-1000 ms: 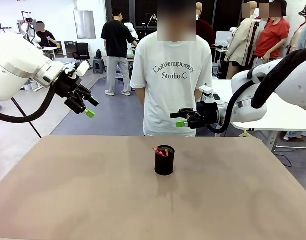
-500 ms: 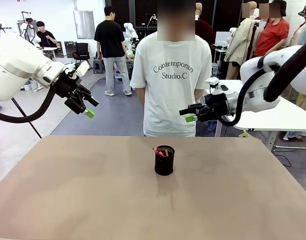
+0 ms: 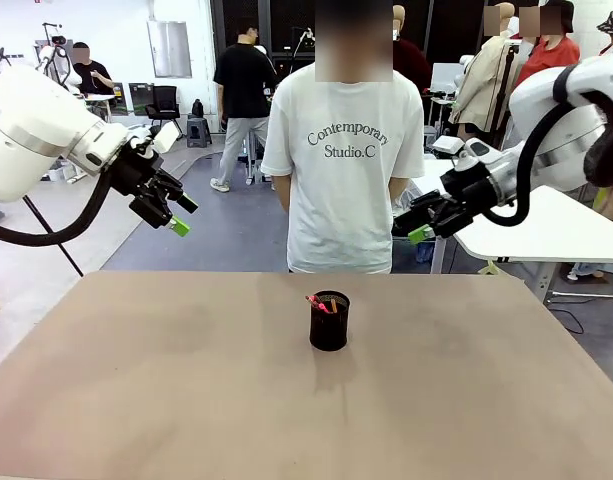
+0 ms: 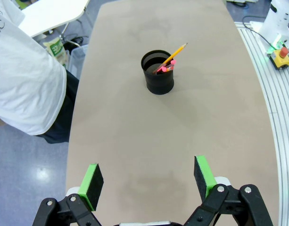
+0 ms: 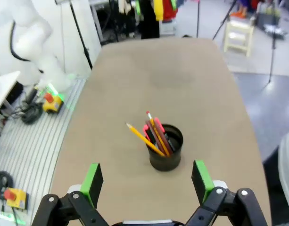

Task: Place the pens into the pen holder.
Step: Pick up a writing instrument from the table and place it into the Pen holder.

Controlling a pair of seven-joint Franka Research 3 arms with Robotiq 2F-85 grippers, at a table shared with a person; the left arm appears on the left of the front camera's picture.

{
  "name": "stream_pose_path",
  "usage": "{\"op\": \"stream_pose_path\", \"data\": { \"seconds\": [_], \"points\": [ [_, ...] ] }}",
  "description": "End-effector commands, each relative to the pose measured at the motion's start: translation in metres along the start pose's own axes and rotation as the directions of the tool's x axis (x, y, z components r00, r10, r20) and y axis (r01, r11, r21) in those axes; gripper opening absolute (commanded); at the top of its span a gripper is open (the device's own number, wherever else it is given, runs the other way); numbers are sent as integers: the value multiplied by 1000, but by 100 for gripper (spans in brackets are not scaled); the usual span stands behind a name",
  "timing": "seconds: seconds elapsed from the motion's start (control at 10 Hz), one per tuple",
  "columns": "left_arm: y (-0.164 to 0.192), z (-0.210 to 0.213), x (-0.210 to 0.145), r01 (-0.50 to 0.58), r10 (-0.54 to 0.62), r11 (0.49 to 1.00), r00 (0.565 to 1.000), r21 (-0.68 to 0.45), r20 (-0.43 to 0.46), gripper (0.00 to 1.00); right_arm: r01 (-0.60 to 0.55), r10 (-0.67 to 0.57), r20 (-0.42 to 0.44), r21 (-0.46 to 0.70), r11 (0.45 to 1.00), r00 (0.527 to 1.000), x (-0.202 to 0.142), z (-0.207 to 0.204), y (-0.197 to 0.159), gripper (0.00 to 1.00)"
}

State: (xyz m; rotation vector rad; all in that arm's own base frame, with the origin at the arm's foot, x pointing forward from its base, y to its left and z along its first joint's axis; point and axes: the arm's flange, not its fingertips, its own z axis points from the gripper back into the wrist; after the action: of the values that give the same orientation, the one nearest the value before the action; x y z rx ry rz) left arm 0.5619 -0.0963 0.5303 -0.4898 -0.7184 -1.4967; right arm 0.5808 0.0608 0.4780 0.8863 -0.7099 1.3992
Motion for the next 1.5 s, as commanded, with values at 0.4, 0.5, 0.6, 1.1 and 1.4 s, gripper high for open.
{"op": "stream_pose_path", "data": {
  "seconds": [0.4, 0.5, 0.6, 1.1, 1.4],
  "points": [
    [0, 2, 0, -1, 1, 1000, 1000, 6, -1, 100, -47, 33, -89, -165, 985, 995, -2, 52, 7, 100],
    [0, 2, 0, -1, 1, 1000, 1000, 6, -1, 100, -39, 25, -89, -165, 985, 996, -3, 58, 6, 100],
    [0, 2, 0, -1, 1, 1000, 1000, 6, -1, 100, -35, 21, -86, -167, 985, 996, -5, 61, 6, 100],
    [0, 2, 0, -1, 1, 1000, 1000, 6, -1, 100, -20, 7, -84, -159, 987, 996, -6, 62, 2, 100],
    [0, 2, 0, -1, 1, 1000, 1000, 6, -1, 100, -20, 7, -84, -159, 987, 996, -6, 62, 2, 100]
  ]
}}
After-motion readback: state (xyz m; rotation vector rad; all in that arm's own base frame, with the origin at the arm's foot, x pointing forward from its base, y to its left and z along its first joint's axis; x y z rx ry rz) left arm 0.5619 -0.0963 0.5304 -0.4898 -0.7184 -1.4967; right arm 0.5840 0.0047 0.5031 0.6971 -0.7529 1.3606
